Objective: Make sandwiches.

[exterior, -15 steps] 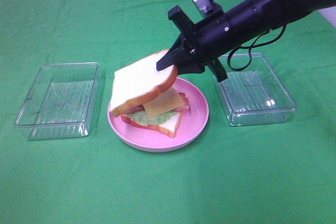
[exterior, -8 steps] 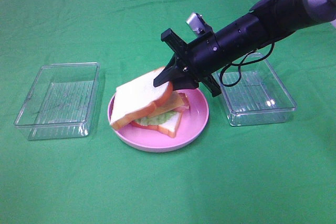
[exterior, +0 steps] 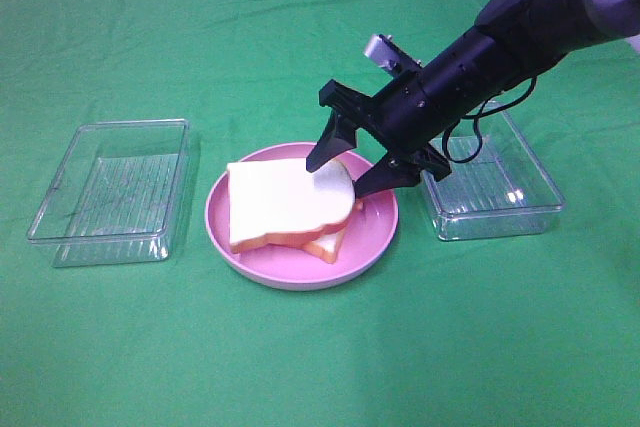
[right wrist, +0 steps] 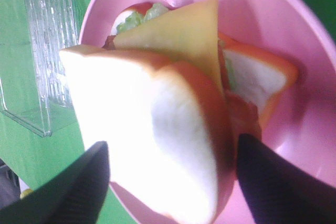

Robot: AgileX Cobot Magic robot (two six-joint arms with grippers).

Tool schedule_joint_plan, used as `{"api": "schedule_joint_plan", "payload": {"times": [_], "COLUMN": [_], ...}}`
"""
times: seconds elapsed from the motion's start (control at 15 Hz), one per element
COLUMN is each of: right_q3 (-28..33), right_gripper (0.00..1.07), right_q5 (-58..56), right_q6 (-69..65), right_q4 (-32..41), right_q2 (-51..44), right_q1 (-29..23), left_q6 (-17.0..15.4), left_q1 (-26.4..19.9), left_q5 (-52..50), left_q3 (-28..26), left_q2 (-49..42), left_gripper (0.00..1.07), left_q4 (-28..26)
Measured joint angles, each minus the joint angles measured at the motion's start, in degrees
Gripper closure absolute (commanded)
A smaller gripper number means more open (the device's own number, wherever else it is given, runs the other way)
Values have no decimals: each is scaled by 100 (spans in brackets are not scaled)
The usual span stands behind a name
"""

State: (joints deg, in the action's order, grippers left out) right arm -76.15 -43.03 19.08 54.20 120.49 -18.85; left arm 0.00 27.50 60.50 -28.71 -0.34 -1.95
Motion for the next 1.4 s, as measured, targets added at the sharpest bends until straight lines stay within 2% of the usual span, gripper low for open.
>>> {"api": "schedule_joint_plan", "payload": {"times": [0.13,0.33,0.4,0.47,0.53,0.6,0.8,1.0,1.13,1.27,1.33,1.4], "right_q3": [0,0,0,74,264,407,1461,2687,3186,3770,4148,4291], "right_gripper": [25,25,25,25,25,26,26,26,26,27,27,27], "right_q5": [34,-183,-309,-1083,-1232,-1272,-1283,-1306,-1438,-1753,-1977,-2034], "right_q6": [-155,-814,-877,-1261,-1387,-1415,-1450,-1450,-1450,-1450,-1450,-1444], "right_q4": [-613,-2028,-2298,-3369,-3667,-3799,-4091,-4120,-4148,-4217,-4257,-4286], "right_q2": [-298,-882,-1003,-1656,-2028,-2235,-3524,-5139,-5919,-7105,-8205,-8755], "right_q1": [0,0,0,0,0,0,0,0,0,0,0,0], "left_q6": [0,0,0,0,0,0,0,206,252,252,252,252], "left_q1": [0,0,0,0,0,0,0,0,0,0,0,0], "left_q5": [0,0,0,0,0,0,0,0,0,0,0,0], "left_q3": [0,0,0,0,0,0,0,0,0,0,0,0], "left_q2": [0,0,0,0,0,0,0,0,0,0,0,0], "left_gripper": [35,35,35,35,35,35,35,35,35,35,35,35], "left_q4": [0,0,0,0,0,0,0,-92,-132,-138,-143,-143]}}
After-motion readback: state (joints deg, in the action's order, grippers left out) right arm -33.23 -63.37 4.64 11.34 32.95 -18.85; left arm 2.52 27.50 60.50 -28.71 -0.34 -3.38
